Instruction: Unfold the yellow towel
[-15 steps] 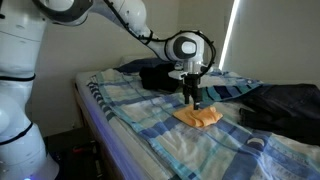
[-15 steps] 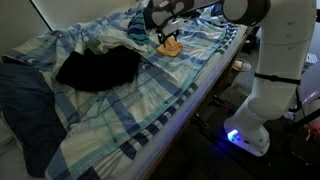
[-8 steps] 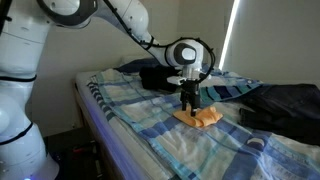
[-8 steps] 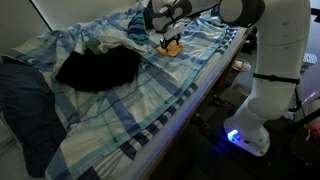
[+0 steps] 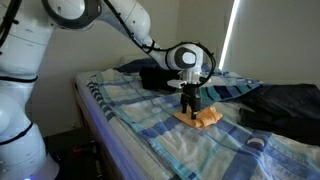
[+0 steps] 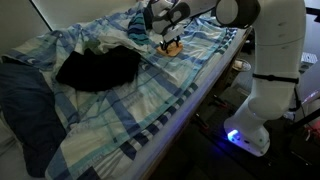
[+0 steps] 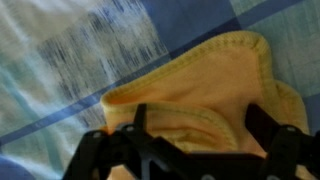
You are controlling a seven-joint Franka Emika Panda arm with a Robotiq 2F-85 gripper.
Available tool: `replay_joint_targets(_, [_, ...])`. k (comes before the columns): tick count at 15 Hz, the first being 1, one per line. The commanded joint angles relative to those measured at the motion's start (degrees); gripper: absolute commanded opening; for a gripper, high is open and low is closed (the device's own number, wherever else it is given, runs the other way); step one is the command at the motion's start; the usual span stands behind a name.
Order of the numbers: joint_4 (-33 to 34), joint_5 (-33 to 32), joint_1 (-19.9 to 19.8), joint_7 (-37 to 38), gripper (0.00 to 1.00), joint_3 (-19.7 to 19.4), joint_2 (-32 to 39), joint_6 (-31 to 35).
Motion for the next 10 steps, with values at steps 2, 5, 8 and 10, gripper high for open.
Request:
replay_joint_targets(2, [1.91,-1.72,0.08,0.03,1.00,-0.41,0.78,1.02])
replay_joint_targets(5, [3.00,-2.48,0.05,0.25,1.00,-0.59,1.90,1.46])
replay_joint_targets(8, [3.87,-3.67,0.32,0.68,0.84,-0.94,3.51,1.76])
replay_joint_targets(10, [4.29,-3.97,0.39,0.82,0.66,-1.04,4.27,2.15])
